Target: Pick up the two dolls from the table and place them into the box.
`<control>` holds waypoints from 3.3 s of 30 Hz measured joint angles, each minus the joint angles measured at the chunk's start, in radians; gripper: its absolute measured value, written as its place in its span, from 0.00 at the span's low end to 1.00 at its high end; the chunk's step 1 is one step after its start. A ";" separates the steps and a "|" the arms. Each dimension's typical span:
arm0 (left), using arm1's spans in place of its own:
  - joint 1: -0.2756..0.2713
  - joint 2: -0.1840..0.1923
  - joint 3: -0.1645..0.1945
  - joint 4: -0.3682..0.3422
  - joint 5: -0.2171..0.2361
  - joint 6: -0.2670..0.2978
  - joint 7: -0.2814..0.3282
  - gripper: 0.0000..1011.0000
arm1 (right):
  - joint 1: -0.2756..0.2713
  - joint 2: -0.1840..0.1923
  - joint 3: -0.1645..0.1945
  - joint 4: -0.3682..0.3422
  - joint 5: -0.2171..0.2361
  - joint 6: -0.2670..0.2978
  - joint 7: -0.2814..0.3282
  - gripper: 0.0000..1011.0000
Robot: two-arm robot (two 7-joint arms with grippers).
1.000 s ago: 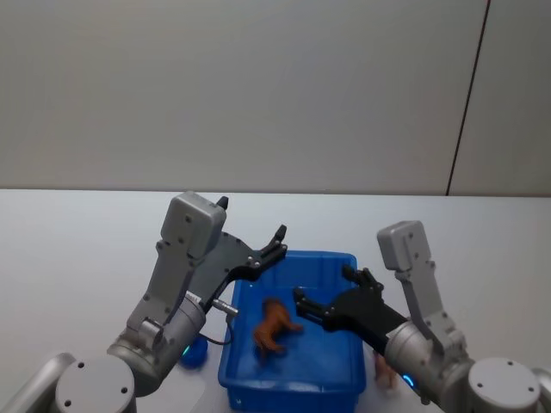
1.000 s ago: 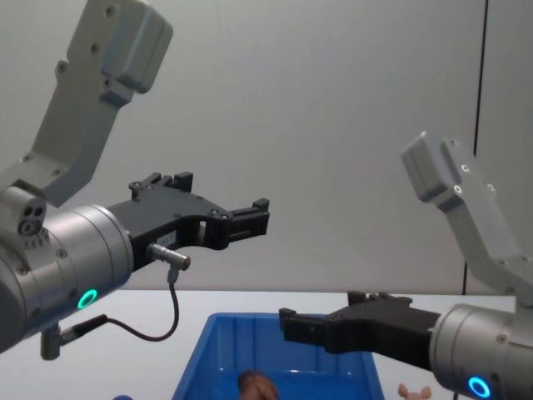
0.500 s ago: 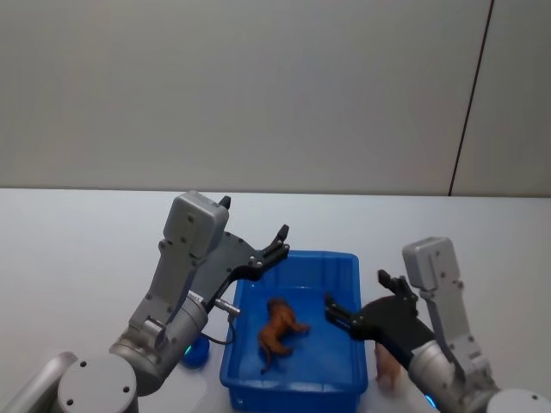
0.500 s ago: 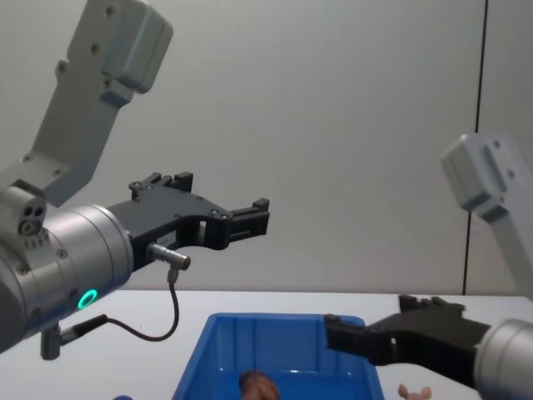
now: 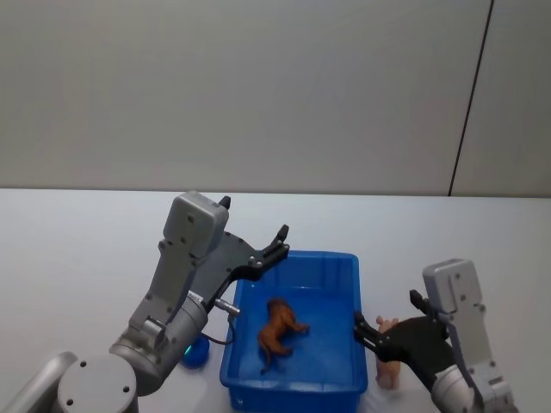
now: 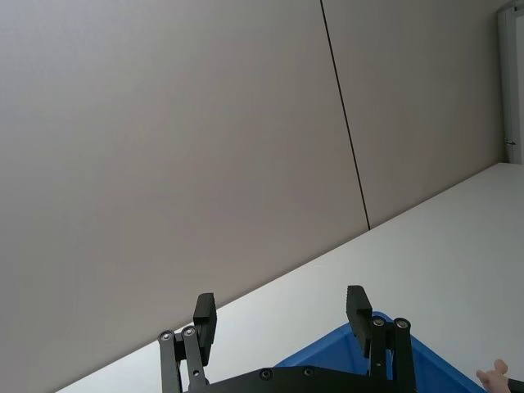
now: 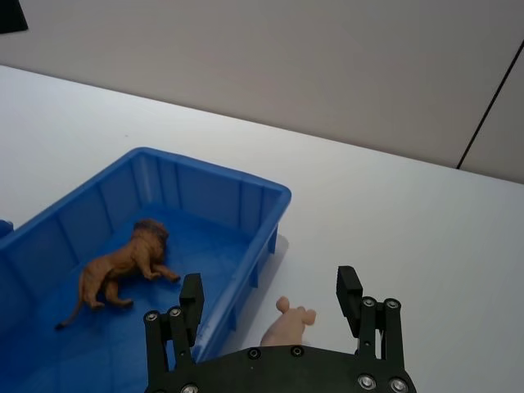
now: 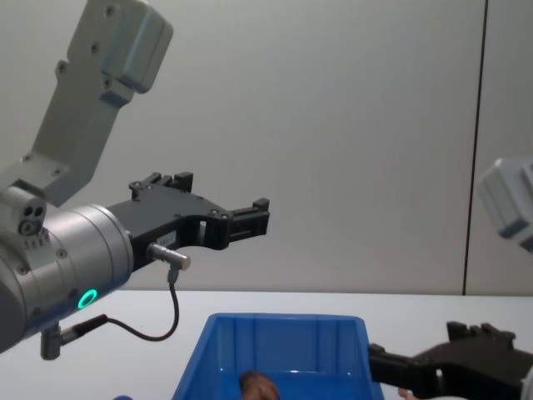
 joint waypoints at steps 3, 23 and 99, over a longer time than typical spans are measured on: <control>0.000 0.000 0.000 0.000 0.000 0.000 0.000 0.99 | -0.008 0.003 0.001 -0.005 -0.001 0.008 -0.008 0.99; 0.000 0.000 0.000 0.000 0.000 0.000 0.000 0.99 | -0.037 0.006 0.002 0.018 -0.020 0.069 -0.043 0.99; 0.000 0.000 0.000 0.000 0.000 0.000 0.000 0.99 | 0.090 -0.082 0.014 0.107 -0.034 -0.092 0.114 0.39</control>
